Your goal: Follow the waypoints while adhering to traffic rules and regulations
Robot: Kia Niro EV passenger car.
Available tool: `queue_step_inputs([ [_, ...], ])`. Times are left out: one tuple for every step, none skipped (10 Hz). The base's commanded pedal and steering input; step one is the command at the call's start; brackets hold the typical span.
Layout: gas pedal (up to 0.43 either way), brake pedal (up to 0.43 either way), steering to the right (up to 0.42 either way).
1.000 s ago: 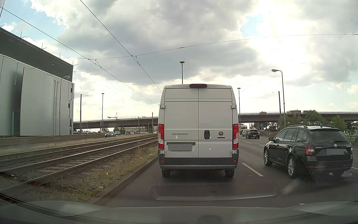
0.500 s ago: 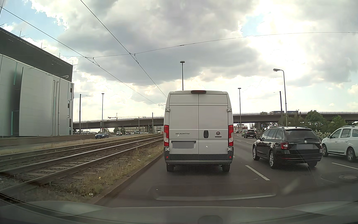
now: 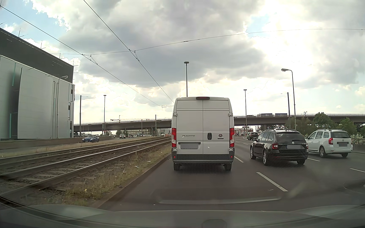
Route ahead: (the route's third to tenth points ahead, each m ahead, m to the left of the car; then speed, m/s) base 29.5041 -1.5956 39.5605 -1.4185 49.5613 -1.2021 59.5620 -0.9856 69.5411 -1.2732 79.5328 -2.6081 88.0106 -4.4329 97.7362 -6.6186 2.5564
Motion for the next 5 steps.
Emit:
queue_step_inputs([
  [0.421,0.037,-0.006],
  [0.421,0.037,-0.004],
  [0.421,0.037,-0.001],
  [0.421,0.037,0.000],
  [0.421,0.037,0.001],
])
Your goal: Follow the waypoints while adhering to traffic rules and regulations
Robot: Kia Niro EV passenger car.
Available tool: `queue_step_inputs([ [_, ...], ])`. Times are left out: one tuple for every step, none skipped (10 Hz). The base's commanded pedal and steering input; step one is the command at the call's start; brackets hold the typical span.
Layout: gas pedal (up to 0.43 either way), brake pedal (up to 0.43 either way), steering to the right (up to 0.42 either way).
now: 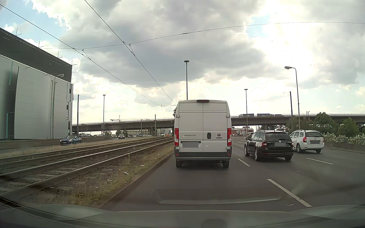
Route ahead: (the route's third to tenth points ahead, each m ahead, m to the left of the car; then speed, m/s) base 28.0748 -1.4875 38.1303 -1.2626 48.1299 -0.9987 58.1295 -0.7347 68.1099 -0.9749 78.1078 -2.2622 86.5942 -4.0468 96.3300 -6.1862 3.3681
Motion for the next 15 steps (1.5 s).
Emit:
queue_step_inputs([
  [0.421,0.037,0.004],
  [0.421,0.037,0.006],
  [0.421,0.037,0.007],
  [0.421,0.037,0.008],
  [0.409,0.037,0.008],
  [0.390,0.037,0.008],
  [0.390,0.037,0.008],
  [0.350,0.037,0.011],
  [0.311,0.037,0.011],
  [0.268,0.037,0.011],
  [0.240,0.037,0.011],
  [0.177,0.037,0.011],
  [0.157,0.037,0.011],
  [0.157,0.037,0.010],
  [0.157,0.037,0.008],
])
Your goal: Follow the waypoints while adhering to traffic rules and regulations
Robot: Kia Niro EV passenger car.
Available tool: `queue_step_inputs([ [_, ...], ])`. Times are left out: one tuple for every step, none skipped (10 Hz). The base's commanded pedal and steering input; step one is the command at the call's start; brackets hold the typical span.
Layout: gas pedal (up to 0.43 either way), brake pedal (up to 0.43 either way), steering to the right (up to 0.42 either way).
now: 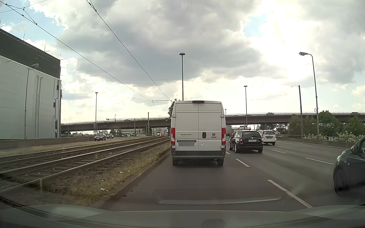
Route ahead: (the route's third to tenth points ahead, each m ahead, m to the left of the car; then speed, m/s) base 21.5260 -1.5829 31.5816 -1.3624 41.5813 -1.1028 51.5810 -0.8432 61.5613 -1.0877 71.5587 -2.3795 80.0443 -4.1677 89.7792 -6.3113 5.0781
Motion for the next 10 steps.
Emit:
queue_step_inputs([
  [0.157,0.037,0.005],
  [0.157,0.037,0.003],
  [0.150,0.037,0.003],
  [0.150,0.037,0.003],
  [0.130,0.037,0.003],
  [0.130,0.037,0.003],
  [0.130,0.037,0.003],
  [0.130,0.037,0.002],
  [0.130,0.037,0.003],
  [0.130,0.037,0.003],
])
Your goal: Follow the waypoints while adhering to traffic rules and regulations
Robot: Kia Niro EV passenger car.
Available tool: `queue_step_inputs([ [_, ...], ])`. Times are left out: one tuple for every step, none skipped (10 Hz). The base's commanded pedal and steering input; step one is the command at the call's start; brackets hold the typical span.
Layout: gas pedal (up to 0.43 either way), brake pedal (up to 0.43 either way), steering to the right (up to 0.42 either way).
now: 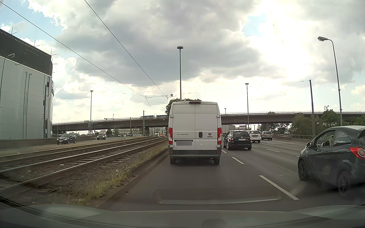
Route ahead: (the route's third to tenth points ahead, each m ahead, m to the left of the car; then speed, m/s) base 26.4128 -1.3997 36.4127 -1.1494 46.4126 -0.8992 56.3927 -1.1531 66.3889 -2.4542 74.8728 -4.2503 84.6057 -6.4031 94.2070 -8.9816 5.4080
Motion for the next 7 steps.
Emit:
queue_step_inputs([
  [0.130,0.037,0.003],
  [0.130,0.037,0.002],
  [0.130,0.037,0.001],
  [0.130,0.037,-0.001],
  [0.130,0.037,-0.001],
  [0.130,0.037,0.000],
  [0.130,0.037,0.000],
])
